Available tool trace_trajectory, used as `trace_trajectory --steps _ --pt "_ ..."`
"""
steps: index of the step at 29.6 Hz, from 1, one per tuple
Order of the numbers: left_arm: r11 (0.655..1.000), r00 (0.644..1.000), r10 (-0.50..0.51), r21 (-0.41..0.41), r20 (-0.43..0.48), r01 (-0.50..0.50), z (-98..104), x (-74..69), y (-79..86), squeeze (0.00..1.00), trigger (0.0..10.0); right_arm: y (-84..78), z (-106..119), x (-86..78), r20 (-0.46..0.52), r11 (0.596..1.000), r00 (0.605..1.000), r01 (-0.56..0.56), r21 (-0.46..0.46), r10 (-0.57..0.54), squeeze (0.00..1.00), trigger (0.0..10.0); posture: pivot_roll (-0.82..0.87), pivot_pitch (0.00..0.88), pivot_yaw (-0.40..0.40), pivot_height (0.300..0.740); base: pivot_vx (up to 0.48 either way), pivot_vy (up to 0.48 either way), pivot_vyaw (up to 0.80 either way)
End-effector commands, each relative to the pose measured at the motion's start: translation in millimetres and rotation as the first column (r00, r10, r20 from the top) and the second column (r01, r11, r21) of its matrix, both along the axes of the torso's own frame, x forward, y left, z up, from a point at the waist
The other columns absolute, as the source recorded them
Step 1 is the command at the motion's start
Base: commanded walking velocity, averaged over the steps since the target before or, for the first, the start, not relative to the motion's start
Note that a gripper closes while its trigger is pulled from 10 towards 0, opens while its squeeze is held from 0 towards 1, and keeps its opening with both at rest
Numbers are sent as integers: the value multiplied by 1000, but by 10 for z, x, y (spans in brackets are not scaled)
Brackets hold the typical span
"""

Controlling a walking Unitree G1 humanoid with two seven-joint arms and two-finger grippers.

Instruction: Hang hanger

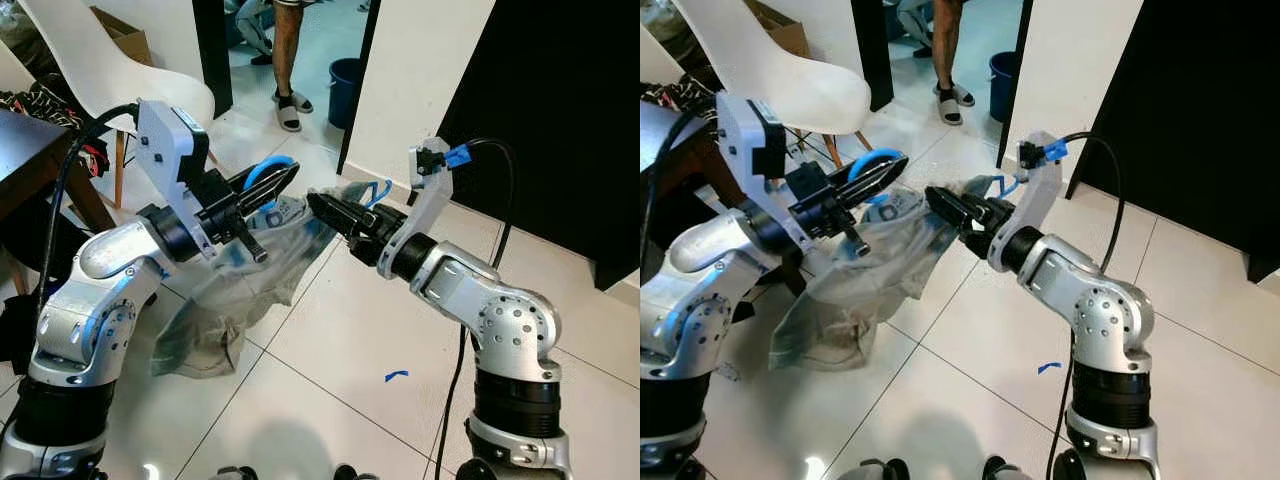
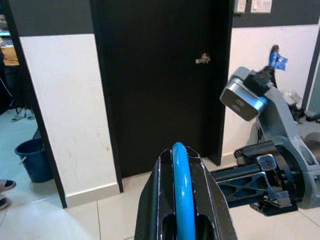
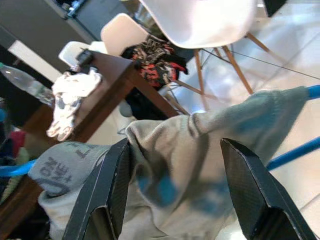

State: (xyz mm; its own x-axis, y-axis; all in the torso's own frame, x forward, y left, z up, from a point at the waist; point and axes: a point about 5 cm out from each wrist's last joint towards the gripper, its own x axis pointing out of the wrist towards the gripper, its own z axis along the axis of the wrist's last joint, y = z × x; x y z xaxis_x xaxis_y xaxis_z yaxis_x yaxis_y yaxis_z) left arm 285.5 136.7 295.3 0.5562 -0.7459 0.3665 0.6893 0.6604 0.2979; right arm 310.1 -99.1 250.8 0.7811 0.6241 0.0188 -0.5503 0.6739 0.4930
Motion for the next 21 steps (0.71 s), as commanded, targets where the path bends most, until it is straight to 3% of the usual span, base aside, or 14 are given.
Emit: trace_trajectory --steps 1,2,3,21 --pt "1000 1000 -15 2 3 15 -30 -11 -20 0 10000 5 -45 7 -30 1000 1000 4 -30 -4 0 9333 72 214 -49 740 0 0 0" --pt "1000 1000 -15 2 3 15 -30 -11 -20 0 10000 5 -45 7 -30 1000 1000 4 -30 -4 0 9333 72 214 -49 740 0 0 0" --pt "1000 1000 -13 3 4 13 -28 -10 -14 0 10000 3 -52 8 -32 999 999 6 -35 -7 0 0 72 209 -48 740 0 0 0" --pt "999 1000 8 37 2 -8 -73 33 40 0 10000 -33 -27 16 -22 999 999 47 -24 -47 0 0 65 199 -37 740 0 0 0"
